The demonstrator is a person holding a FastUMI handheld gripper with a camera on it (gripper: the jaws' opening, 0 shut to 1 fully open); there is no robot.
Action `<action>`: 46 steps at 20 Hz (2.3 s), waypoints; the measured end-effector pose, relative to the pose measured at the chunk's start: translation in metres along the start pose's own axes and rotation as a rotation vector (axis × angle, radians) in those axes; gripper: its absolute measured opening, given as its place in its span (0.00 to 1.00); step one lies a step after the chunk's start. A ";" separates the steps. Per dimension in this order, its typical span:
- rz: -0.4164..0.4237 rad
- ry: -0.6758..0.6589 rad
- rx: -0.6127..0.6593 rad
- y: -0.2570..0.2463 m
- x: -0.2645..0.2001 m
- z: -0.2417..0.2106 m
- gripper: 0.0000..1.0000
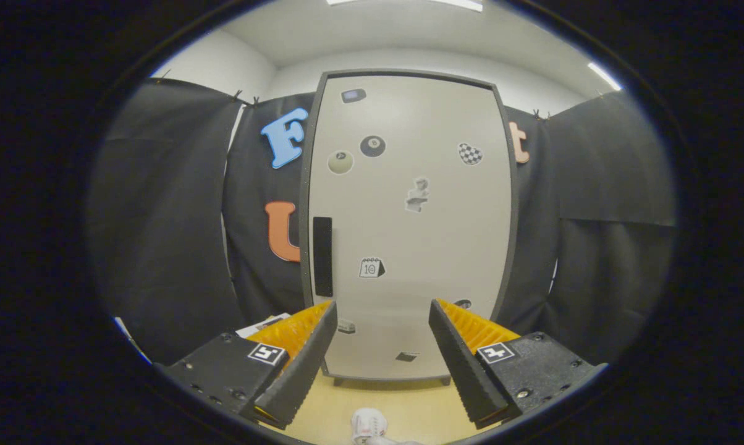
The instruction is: Open the shoe cabinet door, grab the shoes and put them into the shoe cabinet, then close the shoe cabinet door.
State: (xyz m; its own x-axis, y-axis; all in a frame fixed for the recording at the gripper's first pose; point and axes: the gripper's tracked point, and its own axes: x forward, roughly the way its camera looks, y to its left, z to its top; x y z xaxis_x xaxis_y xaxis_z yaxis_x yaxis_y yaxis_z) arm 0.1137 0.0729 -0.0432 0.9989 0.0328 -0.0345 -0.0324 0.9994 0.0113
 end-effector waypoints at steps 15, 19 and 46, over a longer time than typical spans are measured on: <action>0.027 -0.009 0.014 0.079 0.134 0.015 0.95; 0.038 0.014 0.017 0.086 0.146 0.018 0.79; 0.151 0.087 0.091 0.038 0.016 0.004 0.26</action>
State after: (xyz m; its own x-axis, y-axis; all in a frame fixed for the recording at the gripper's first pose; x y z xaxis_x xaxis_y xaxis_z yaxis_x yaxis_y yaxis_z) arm 0.1289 0.1112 -0.0389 0.9760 0.1872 -0.1115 -0.1747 0.9781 0.1131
